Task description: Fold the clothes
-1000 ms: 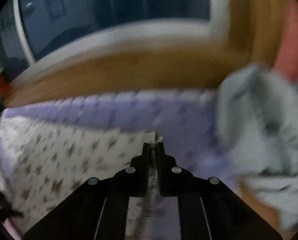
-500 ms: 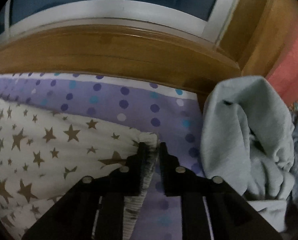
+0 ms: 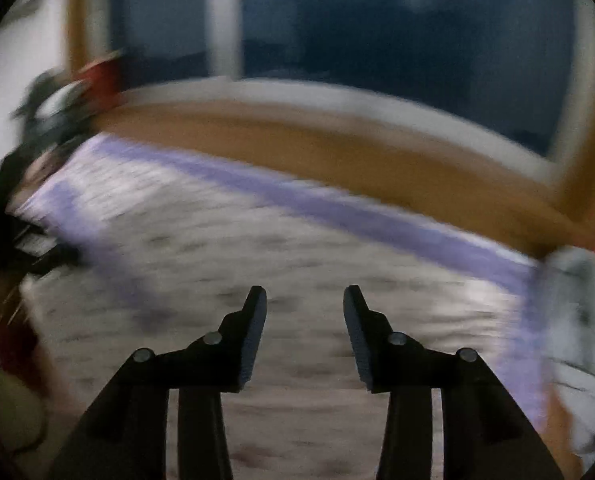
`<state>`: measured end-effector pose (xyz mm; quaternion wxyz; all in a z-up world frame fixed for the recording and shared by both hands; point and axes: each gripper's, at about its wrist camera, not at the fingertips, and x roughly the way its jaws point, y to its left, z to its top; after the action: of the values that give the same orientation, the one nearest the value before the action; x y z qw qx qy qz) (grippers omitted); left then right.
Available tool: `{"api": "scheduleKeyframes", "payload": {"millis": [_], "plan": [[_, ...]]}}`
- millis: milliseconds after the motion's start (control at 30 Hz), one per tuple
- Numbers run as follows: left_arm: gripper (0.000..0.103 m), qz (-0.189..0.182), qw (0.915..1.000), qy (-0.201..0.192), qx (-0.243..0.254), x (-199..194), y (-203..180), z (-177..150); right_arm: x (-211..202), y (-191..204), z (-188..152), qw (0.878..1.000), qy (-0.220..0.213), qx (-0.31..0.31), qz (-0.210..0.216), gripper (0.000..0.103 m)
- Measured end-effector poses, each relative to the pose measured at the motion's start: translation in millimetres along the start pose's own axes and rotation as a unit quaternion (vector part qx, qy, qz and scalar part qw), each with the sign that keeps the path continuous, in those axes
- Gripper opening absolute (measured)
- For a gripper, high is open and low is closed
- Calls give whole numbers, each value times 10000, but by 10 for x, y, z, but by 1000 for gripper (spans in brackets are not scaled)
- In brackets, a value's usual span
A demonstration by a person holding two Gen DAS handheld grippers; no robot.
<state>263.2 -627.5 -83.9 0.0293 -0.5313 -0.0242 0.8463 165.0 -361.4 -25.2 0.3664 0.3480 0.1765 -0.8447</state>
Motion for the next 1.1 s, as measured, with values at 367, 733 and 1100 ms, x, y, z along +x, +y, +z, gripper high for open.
{"api": "scheduleKeyframes", "payload": {"millis": [367, 733, 1100], "plan": [[31, -719, 9827, 119, 1702, 239, 414, 85, 802, 955, 65, 9971, 729, -232, -52, 40], [31, -871, 9764, -142, 1970, 335, 444, 71, 1069, 944, 36, 9933, 1134, -26, -203, 37], [0, -1166, 9781, -307, 1696, 109, 605, 9, 864, 877, 97, 9947, 979, 324, -5, 5]]}}
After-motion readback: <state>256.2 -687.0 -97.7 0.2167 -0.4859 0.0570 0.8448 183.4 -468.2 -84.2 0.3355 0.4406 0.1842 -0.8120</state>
